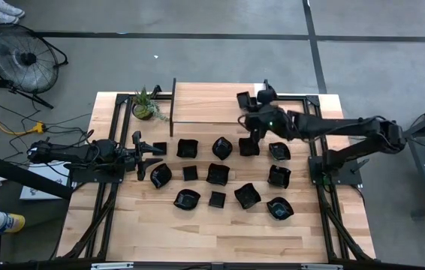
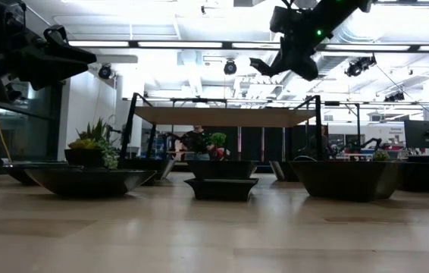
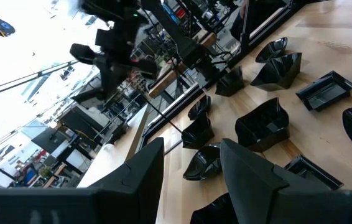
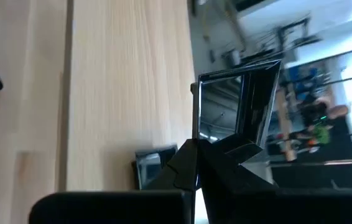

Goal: Pick & Place Mini shaped plates
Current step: Stack the black square plate on top of the black square plate on the shelf

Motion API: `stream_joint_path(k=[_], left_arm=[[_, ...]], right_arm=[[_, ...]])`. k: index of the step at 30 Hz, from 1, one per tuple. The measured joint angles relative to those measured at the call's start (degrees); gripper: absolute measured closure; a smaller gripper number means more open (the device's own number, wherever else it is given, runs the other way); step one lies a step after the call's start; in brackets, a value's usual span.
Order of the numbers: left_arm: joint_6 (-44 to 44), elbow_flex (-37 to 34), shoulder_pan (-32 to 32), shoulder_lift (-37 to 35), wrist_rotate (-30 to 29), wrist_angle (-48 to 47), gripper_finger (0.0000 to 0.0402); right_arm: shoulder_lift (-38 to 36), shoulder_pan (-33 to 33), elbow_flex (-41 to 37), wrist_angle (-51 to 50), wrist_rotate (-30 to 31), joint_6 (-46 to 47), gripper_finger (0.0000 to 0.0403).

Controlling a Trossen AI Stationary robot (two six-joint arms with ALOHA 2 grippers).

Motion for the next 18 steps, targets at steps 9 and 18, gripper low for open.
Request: stream_joint_path(k=[9, 18], left_arm=[[0.00, 0.00, -0.01, -0.01, 0.00, 0.00, 0.0247], [0.00, 0.02, -0.02, -0.02, 0.00, 0.02, 0.0247]], right_arm=[[0.13, -6.53, 9.43, -16.85, -8.81, 4.09, 0.0397], [4.13, -10.79, 12.41, -20.60, -11.58, 3.19, 0.0397]])
